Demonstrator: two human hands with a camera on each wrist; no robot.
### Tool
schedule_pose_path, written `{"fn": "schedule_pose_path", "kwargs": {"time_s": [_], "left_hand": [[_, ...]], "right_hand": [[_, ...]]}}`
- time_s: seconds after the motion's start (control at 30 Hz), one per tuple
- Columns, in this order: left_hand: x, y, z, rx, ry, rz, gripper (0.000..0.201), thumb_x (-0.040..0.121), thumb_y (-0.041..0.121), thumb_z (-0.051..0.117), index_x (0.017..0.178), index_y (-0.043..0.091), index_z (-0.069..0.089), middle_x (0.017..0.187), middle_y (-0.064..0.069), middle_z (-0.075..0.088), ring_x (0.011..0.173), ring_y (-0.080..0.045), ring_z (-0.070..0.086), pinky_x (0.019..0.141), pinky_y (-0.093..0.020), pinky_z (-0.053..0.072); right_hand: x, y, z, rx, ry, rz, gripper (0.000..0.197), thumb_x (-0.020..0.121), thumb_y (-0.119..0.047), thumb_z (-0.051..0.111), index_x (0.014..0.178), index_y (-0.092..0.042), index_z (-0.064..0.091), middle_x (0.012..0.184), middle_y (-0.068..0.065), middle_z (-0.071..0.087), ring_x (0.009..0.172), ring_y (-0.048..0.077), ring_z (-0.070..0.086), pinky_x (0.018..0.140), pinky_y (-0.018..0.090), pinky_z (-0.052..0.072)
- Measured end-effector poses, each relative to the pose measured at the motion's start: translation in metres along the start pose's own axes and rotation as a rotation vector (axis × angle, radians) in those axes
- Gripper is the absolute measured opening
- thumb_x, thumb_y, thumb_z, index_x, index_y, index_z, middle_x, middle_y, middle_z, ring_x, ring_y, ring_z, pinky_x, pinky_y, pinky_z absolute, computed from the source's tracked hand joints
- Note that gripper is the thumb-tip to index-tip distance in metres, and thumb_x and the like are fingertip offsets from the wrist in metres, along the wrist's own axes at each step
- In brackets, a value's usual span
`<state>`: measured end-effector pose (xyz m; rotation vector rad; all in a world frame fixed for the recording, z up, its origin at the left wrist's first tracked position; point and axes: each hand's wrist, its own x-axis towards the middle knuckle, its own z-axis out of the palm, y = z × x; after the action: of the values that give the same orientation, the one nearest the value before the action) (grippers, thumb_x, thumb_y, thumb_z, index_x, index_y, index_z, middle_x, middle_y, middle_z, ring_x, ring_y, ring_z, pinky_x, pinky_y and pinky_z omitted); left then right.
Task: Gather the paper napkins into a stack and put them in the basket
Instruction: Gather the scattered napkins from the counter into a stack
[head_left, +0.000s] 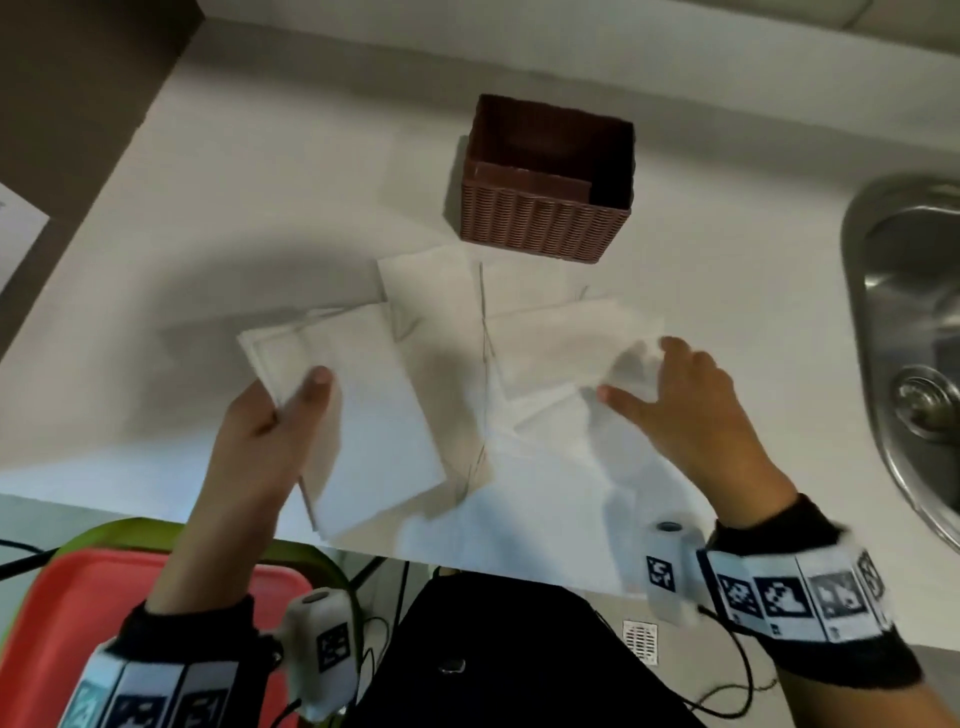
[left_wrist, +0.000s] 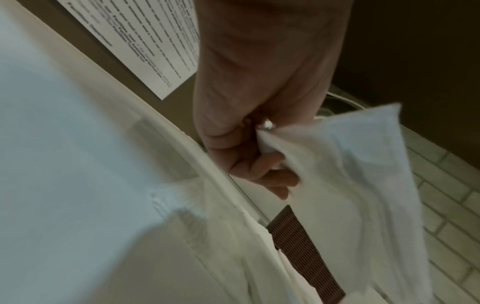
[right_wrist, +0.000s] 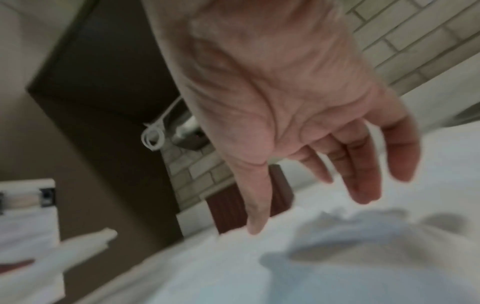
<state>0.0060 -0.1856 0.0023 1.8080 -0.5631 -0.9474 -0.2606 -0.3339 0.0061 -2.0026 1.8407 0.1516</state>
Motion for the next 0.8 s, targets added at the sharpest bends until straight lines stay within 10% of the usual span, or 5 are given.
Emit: {"fn": "schedule_pose_path", "kwargs": {"time_s": [0.1, 0.23, 0.43, 0.6, 0.8], "left_hand": [[0.002, -0.001, -0.007, 0.006, -0.025, 0.009, 0.019, 0.099, 0.029, 0.051, 0.106, 0.022, 0.067, 0.087, 0.01, 0.076, 0.076, 0.0, 0.07, 0.061, -0.015, 0.051], [0.006, 0.001, -0.002, 0.002, -0.037, 0.006, 0.021, 0.099, 0.03, 0.051, 0.111, 0.019, 0.065, 0.093, 0.006, 0.072, 0.076, -0.002, 0.069, 0.065, -0.021, 0.047], [0.002, 0.002, 0.009, 0.003, -0.083, 0.008, 0.027, 0.098, 0.032, 0.055, 0.116, 0.015, 0.065, 0.107, -0.003, 0.073, 0.098, -0.019, 0.069, 0.075, -0.029, 0.052], [0.003, -0.003, 0.011, 0.012, -0.077, 0.007, 0.027, 0.094, 0.033, 0.06, 0.111, 0.013, 0.066, 0.104, -0.004, 0.074, 0.097, -0.022, 0.07, 0.074, -0.03, 0.052], [0.002, -0.003, -0.005, -0.029, -0.002, 0.033, 0.023, 0.097, 0.028, 0.056, 0.112, 0.013, 0.065, 0.103, -0.003, 0.072, 0.093, -0.018, 0.067, 0.075, -0.028, 0.05]], "right_hand": [[0.0, 0.012, 0.017, -0.206, -0.02, 0.142, 0.095, 0.069, -0.068, 0.064, 0.129, 0.001, 0.038, 0.121, 0.017, 0.052, 0.11, 0.035, 0.052, 0.085, 0.043, 0.044], [0.013, 0.022, 0.022, 0.086, -0.141, 0.156, 0.075, 0.071, -0.057, 0.073, 0.123, -0.007, 0.052, 0.116, 0.01, 0.064, 0.107, 0.034, 0.06, 0.092, 0.045, 0.047], [-0.002, 0.029, -0.01, 0.424, -0.033, -0.035, 0.036, 0.082, -0.034, 0.073, 0.09, 0.0, 0.063, 0.088, 0.022, 0.067, 0.079, 0.037, 0.06, 0.064, 0.035, 0.037], [-0.033, 0.022, -0.06, 0.488, 0.104, -0.25, 0.016, 0.078, -0.029, 0.075, 0.077, -0.021, 0.063, 0.073, 0.002, 0.066, 0.059, 0.008, 0.049, 0.054, 0.017, 0.035], [-0.047, -0.005, -0.104, 0.0, -0.357, -0.661, 0.024, 0.07, -0.051, 0.068, 0.086, -0.033, 0.066, 0.08, -0.012, 0.07, 0.077, 0.005, 0.063, 0.069, 0.023, 0.049]]}}
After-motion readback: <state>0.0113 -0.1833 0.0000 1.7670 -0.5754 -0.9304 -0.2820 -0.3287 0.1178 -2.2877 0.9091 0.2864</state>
